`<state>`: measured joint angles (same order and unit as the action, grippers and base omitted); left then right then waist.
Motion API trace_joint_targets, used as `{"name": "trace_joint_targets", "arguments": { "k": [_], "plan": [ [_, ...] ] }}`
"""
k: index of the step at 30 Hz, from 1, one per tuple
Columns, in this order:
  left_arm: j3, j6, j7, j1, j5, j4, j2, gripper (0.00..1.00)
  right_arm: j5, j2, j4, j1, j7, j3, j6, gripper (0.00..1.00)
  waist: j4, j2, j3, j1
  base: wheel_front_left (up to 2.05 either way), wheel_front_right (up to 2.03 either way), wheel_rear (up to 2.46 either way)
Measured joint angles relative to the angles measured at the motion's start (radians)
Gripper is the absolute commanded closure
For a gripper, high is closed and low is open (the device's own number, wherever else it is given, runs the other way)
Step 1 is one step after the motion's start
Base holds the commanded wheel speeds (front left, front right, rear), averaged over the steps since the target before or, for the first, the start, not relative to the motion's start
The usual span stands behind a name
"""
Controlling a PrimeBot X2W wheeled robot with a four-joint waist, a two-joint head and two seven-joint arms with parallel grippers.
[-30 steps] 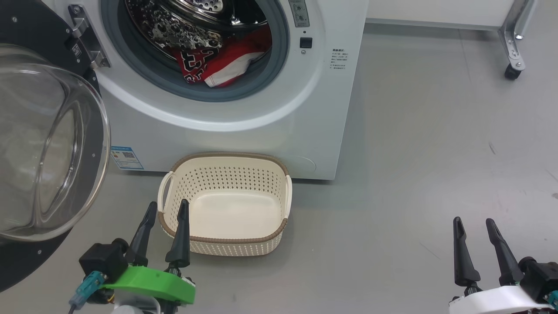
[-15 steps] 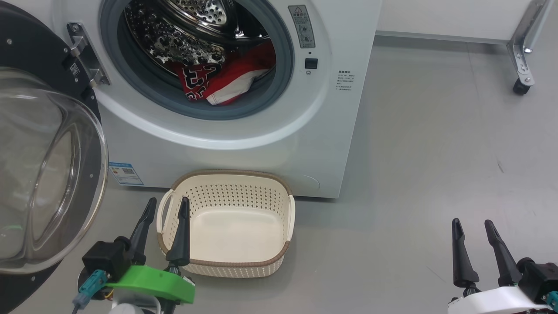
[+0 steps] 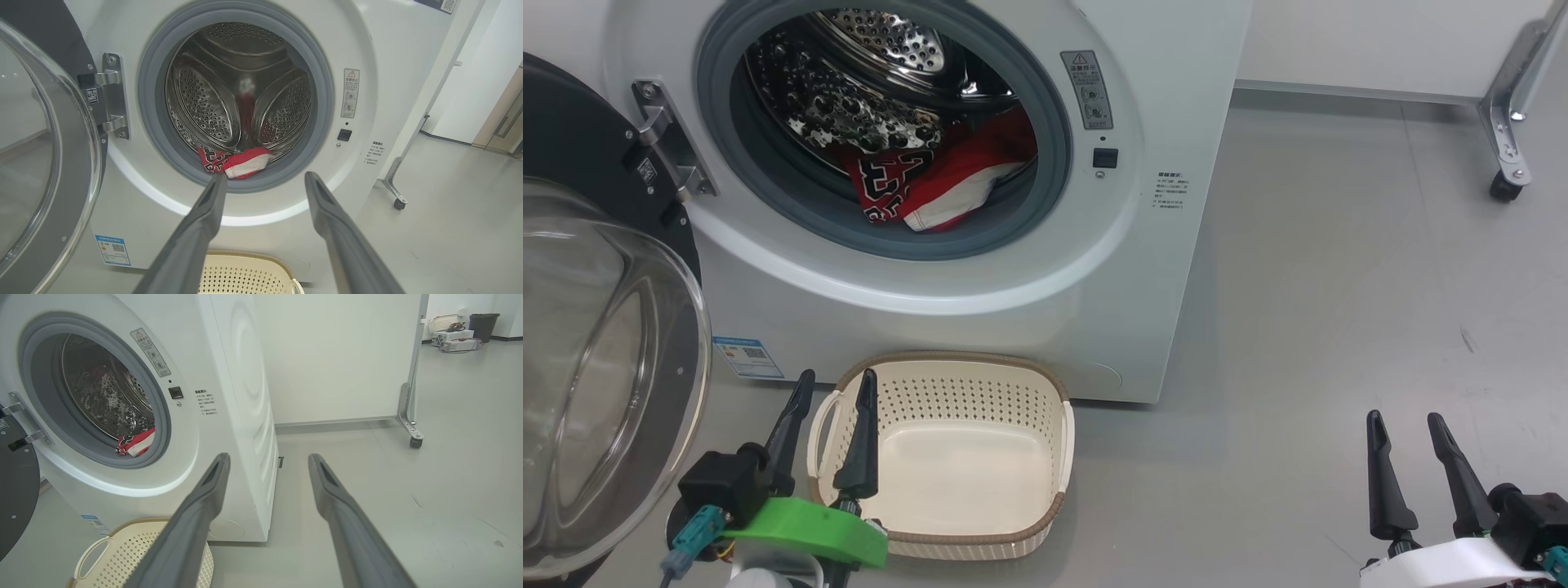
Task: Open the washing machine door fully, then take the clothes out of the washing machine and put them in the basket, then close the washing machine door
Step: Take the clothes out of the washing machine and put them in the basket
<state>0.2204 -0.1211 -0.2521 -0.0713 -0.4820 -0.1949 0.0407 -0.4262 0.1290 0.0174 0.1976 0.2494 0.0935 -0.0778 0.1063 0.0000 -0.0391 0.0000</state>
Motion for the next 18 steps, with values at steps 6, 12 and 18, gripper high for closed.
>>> {"name": "trace_joint_targets", "arguments": {
  "k": [6,12,18],
  "plan": [
    [0.002,0.0,0.0,0.0,0.0,0.002,0.0,0.0,0.001,-0.001,0.001,0.0,0.0,0.0,0.0,0.0,-0.001,0.0,-0.001,0.0,0.38,-0.38,0.0],
    [0.002,0.0,0.0,0.0,0.0,0.002,0.0,0.0,0.005,-0.003,0.001,0.0,0.0,0.0,-0.001,0.0,-0.002,0.0,-0.004,0.0,0.14,-0.14,0.0],
    [0.001,0.0,0.0,0.001,0.0,0.003,0.0,0.0,0.006,-0.006,0.001,0.0,0.0,0.0,-0.003,0.0,-0.002,0.0,-0.008,0.0,0.0,0.0,0.0]
  ]
}}
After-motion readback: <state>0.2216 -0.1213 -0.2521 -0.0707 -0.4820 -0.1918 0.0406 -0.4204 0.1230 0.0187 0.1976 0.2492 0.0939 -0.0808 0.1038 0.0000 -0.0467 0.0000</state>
